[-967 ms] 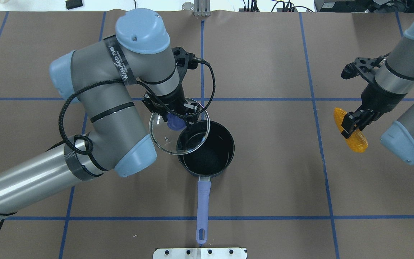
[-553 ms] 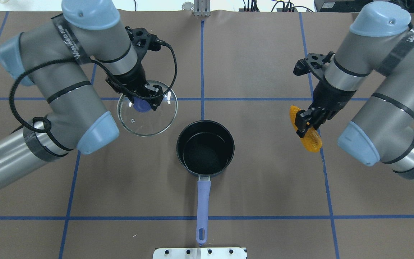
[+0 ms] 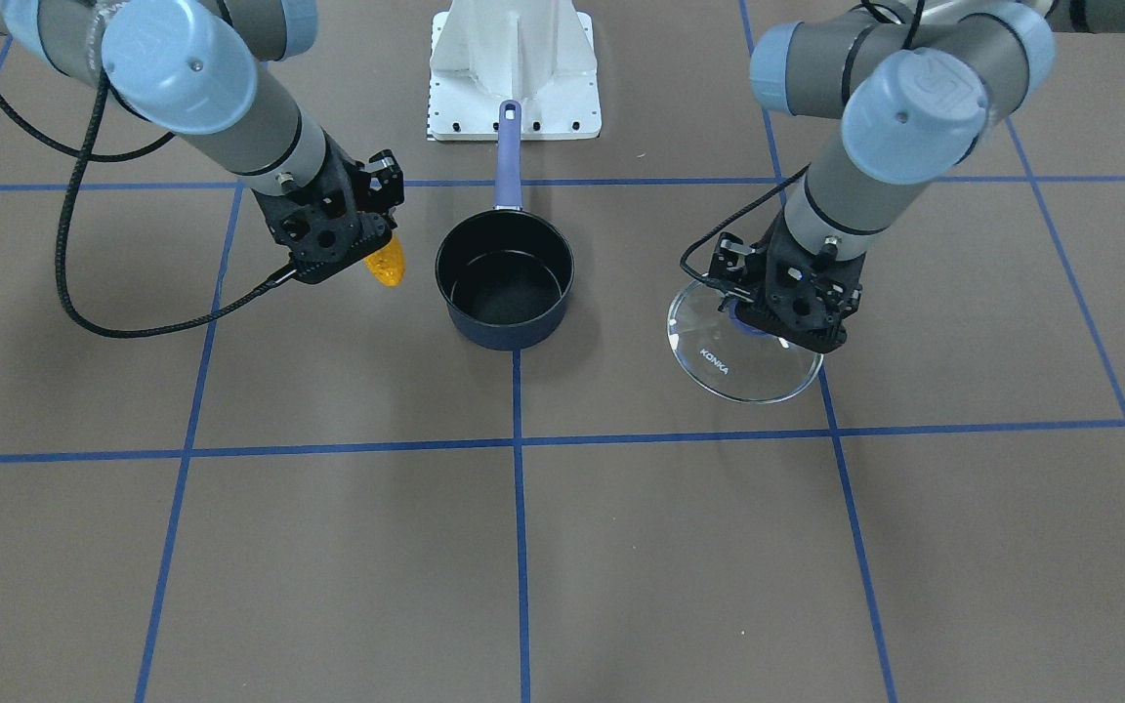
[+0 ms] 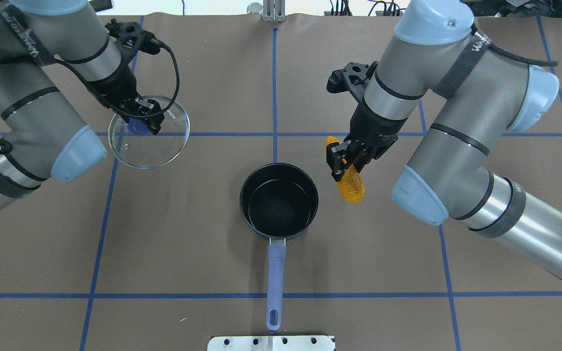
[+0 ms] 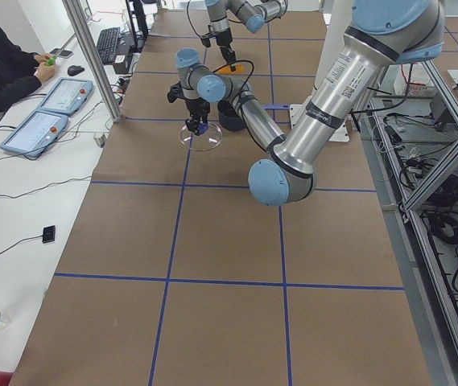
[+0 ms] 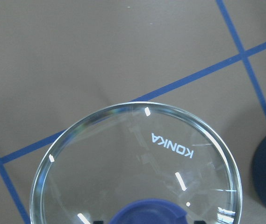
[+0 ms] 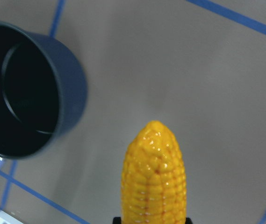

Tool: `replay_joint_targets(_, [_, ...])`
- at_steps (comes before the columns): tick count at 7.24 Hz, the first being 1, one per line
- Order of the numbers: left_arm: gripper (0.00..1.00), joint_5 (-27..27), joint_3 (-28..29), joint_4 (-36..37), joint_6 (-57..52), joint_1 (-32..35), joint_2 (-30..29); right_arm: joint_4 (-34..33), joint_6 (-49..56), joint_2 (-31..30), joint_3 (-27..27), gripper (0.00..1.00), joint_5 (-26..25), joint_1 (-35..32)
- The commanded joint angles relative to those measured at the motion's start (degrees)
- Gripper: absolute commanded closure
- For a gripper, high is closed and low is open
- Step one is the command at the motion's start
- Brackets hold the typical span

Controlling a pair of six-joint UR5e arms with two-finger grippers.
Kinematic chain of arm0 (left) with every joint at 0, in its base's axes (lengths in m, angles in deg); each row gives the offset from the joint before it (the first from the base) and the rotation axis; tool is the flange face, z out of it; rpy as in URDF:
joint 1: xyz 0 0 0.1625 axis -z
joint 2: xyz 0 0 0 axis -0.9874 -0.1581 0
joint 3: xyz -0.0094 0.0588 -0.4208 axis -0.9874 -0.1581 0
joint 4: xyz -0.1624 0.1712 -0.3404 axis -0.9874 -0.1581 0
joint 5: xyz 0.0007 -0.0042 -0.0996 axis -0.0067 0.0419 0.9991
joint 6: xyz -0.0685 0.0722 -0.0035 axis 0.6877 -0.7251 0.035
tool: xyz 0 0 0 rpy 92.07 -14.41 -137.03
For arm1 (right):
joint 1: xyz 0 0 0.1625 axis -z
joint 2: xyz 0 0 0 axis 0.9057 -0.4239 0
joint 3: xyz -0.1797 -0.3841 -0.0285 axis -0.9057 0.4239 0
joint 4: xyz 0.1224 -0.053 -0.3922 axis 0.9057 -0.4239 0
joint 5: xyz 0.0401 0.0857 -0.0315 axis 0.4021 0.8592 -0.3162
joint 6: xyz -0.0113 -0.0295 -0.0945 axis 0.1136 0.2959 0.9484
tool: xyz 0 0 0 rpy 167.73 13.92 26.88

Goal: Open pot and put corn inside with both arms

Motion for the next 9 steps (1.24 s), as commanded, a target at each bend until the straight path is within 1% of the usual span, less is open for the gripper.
replay_joint_targets(1, [0.38, 0.92, 0.35, -0.22, -8.12, 4.13, 4.91, 3.57, -2.84, 3.80, 2.91, 0.65, -2.17, 2.45])
replay_joint_targets(3, [0.38, 1.00, 1.05, -0.22, -13.67, 6.60, 7.91, 5.49, -4.42, 5.13, 4.76, 0.64, -4.55, 4.82])
replay_joint_targets(5, [0.38, 1.09, 1.93, -0.22, -15.53, 7.48, 9.41, 8.48, -6.36, 5.66, 7.30, 0.63, -7.09, 7.89])
replay_joint_targets(6, [0.38, 2.48, 2.98, -0.39, -17.02, 7.75, 10.11, 8.67, -7.15, 6.45, 8.71, 0.57, -7.54, 8.86])
replay_joint_targets(7, [0.38, 3.45, 4.82, -1.44, -18.69, 8.36, 10.47, 8.67, -9.33, 7.15, 9.42, 0.36, -7.72, 9.40])
replay_joint_targets(8, [0.38, 3.46, 6.31, -1.80, -19.05, 8.45, 10.65, 8.67, -10.22, 7.68, 9.51, 0.01, -7.81, 9.84])
replay_joint_targets(9, [0.38, 3.46, 7.20, -2.76, -20.36, 8.54, 11.78, 8.67, -10.41, 8.03, 9.51, 0.00, -7.81, 9.84])
